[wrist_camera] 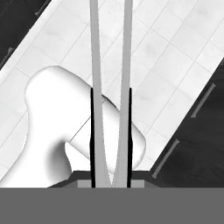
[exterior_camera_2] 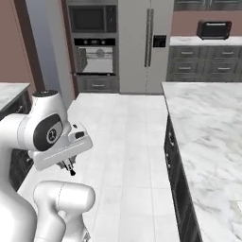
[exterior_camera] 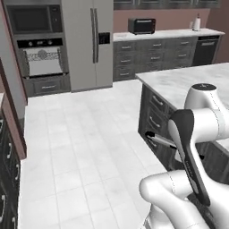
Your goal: Pick up the tongs from the counter and place them near the plate next to the oven.
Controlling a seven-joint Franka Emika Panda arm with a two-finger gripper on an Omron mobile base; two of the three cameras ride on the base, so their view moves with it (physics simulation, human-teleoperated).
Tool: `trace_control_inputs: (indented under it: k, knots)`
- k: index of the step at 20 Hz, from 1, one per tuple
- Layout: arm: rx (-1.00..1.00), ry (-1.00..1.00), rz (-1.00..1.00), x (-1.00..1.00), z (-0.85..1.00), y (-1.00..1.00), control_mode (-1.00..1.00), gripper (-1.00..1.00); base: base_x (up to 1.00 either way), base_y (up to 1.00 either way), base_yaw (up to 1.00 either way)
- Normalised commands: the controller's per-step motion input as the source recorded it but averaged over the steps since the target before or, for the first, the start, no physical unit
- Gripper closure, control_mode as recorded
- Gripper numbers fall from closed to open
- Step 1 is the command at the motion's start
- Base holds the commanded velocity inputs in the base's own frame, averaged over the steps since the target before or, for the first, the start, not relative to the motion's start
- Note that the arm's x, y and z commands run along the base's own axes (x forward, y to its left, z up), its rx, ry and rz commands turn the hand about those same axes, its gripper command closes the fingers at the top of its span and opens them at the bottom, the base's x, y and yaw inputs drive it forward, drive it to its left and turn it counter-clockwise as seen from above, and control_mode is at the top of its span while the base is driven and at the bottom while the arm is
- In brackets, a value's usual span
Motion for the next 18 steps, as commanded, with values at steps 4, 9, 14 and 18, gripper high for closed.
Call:
trace_control_inputs:
  k: [4, 9, 14, 18]
  knots:
    - [0.0, 0.0, 0.0, 0.0, 0.0, 0.0, 1.0, 1.0, 1.0, 0.62, 0.0]
    - [0.0, 0.0, 0.0, 0.0, 0.0, 0.0, 1.0, 1.0, 1.0, 0.59, 0.0]
    - [0.0, 0.0, 0.0, 0.0, 0.0, 0.0, 1.0, 1.0, 1.0, 0.12, -0.01]
    - [0.0, 0.0, 0.0, 0.0, 0.0, 0.0, 1.0, 1.0, 1.0, 0.0, -0.07]
